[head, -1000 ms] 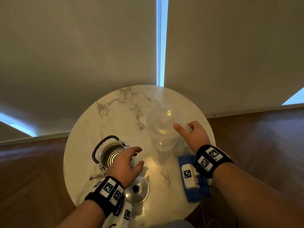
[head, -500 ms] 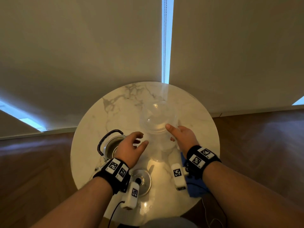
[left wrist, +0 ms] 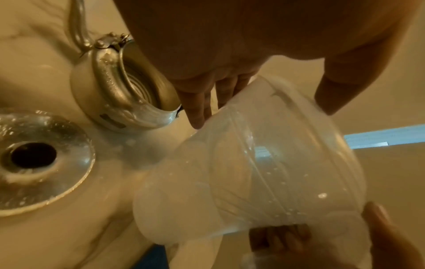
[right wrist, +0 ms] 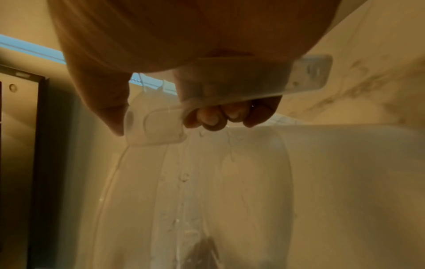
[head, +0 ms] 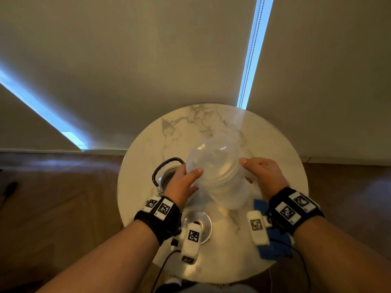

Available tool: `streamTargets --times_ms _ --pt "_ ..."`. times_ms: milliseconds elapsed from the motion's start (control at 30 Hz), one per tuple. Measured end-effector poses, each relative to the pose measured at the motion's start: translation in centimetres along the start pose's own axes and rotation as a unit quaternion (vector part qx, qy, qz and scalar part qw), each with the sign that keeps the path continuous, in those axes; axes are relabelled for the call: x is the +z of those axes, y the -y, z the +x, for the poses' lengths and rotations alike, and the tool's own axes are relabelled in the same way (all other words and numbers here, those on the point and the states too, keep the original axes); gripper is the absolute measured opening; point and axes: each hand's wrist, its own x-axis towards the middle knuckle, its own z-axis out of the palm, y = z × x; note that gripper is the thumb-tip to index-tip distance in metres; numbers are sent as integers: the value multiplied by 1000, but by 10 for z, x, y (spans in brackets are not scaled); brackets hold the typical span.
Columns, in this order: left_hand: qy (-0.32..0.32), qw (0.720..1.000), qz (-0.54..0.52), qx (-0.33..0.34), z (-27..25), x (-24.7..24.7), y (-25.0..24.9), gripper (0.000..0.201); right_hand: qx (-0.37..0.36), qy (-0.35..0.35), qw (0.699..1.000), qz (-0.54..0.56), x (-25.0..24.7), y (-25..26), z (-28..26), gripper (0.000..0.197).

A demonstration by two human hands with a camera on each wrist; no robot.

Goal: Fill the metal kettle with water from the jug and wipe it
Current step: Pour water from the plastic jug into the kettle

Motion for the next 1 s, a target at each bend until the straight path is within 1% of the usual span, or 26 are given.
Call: streamTargets --times_ms 67,100,167,267,300,367,433,500,633,733,833,866,966,1000 --pt "-4 1000 -11 2 -4 -2 4 59 -3 -1 1000 -28 4 2 -1 85" --pt "-7 1000 -15 2 -5 -4 6 57 -3 -4 999 -51 6 2 -2 85" --pt "-10 1000 -21 -3 -8 -8 8 51 -13 -13 996 -92 11 4 -4 72" --pt "2 999 -30 -15 -12 -15 15 53 -33 -28 991 -126 17 6 -6 52" --pt "4 999 -33 -16 -14 -17 18 54 -37 -15 990 -133 18 8 -6 53" --pt "4 999 -37 -21 -18 -20 23 55 -34 27 989 -139 20 10 -6 65" --pt "2 999 -37 -22 -21 -23 29 57 -33 60 985 -158 24 14 -7 68" --pt "-7 999 -31 -22 -25 -26 33 60 -23 77 981 -177 27 18 -9 72" --pt "-6 999 -27 -25 -28 -33 38 66 0 70 981 -182 36 20 -12 77" --pt "2 999 -23 -31 -28 -39 43 62 2 59 980 -190 43 23 -15 72" --pt "7 999 -16 -45 -26 -42 46 64 8 45 980 -194 47 26 -16 66" --pt "7 999 -7 -50 -25 -43 46 62 10 40 980 -195 49 26 -16 65" --pt "12 998 11 -56 -21 -47 43 44 17 28 978 -204 53 25 -16 64" --pt "12 998 18 -55 -20 -48 43 42 20 26 978 -208 54 25 -16 64"
